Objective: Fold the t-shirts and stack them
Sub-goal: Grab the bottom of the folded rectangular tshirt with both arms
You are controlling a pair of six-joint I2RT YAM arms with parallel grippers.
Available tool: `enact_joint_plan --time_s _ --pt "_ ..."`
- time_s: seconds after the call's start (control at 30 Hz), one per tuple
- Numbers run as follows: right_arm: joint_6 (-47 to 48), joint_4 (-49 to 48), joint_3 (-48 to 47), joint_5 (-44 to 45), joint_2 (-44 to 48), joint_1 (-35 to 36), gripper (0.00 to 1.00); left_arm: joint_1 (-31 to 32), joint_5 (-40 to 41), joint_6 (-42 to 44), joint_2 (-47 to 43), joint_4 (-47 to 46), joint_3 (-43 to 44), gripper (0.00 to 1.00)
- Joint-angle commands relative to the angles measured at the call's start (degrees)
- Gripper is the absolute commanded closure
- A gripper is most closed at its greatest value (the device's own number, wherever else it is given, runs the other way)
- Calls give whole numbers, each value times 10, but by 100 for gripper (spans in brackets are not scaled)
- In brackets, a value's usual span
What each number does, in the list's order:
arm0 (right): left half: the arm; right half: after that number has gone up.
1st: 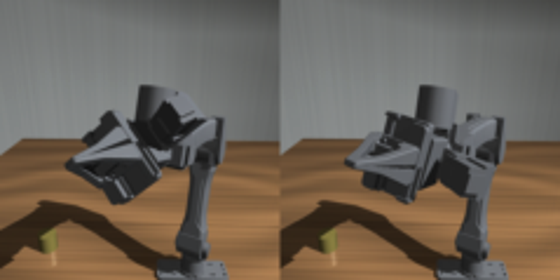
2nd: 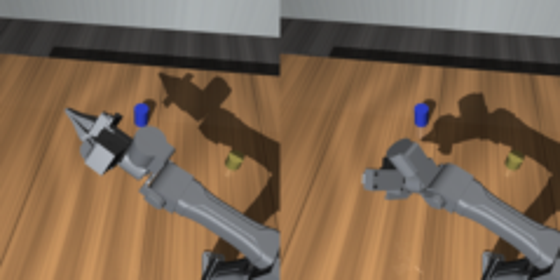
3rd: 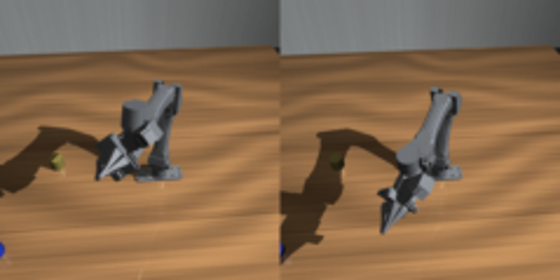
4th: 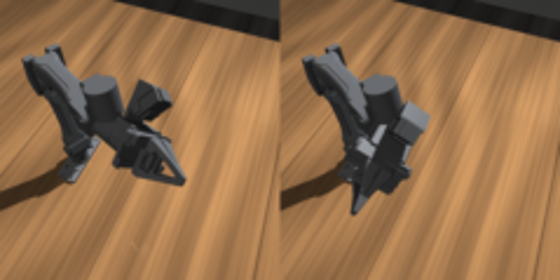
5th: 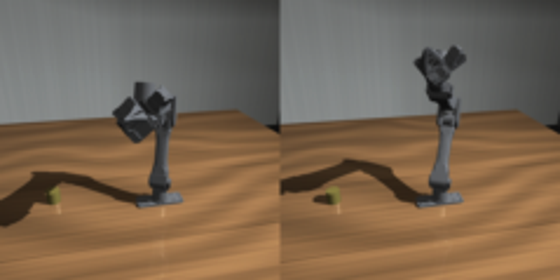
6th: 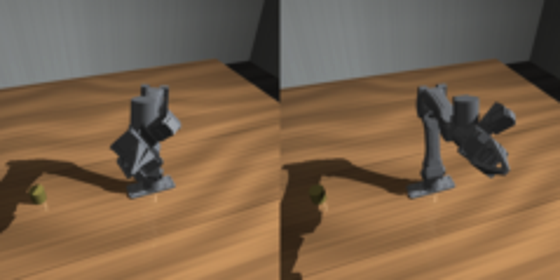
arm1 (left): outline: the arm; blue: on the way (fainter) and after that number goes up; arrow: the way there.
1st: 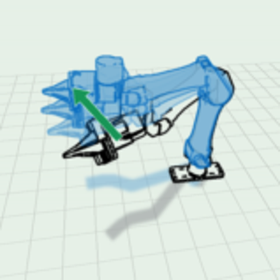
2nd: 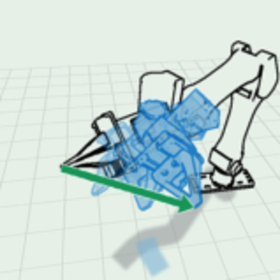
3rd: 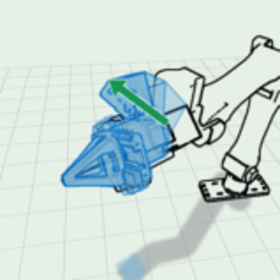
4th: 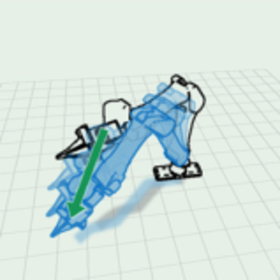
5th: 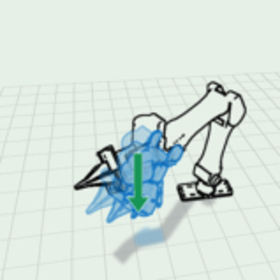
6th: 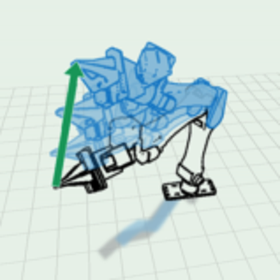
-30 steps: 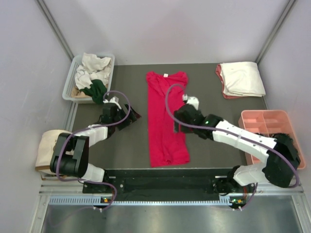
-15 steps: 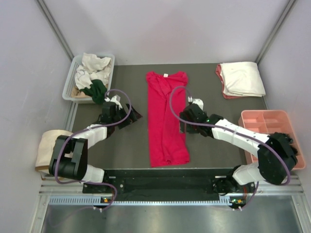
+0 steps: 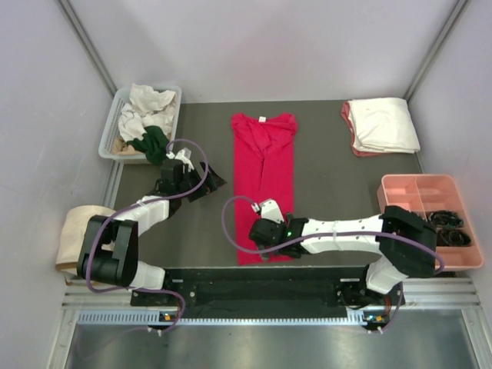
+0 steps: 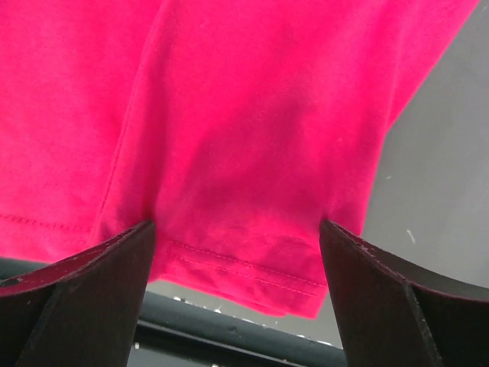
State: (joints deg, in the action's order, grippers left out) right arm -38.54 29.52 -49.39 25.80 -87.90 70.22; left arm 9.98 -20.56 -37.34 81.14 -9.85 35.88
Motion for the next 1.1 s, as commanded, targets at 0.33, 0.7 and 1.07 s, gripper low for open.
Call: enact_joint_plan --time_s 0.33,0.7,1.07 --pt "-29 41 -55 52 -22 42 12 1 -12 0 -3 -23 4 1" --pt "-28 67 -69 58 11 48 11 2 -14 -3 -3 -24 2 1" --pt "-19 75 -80 60 29 47 11 2 -15 -8 0 -26 6 1"
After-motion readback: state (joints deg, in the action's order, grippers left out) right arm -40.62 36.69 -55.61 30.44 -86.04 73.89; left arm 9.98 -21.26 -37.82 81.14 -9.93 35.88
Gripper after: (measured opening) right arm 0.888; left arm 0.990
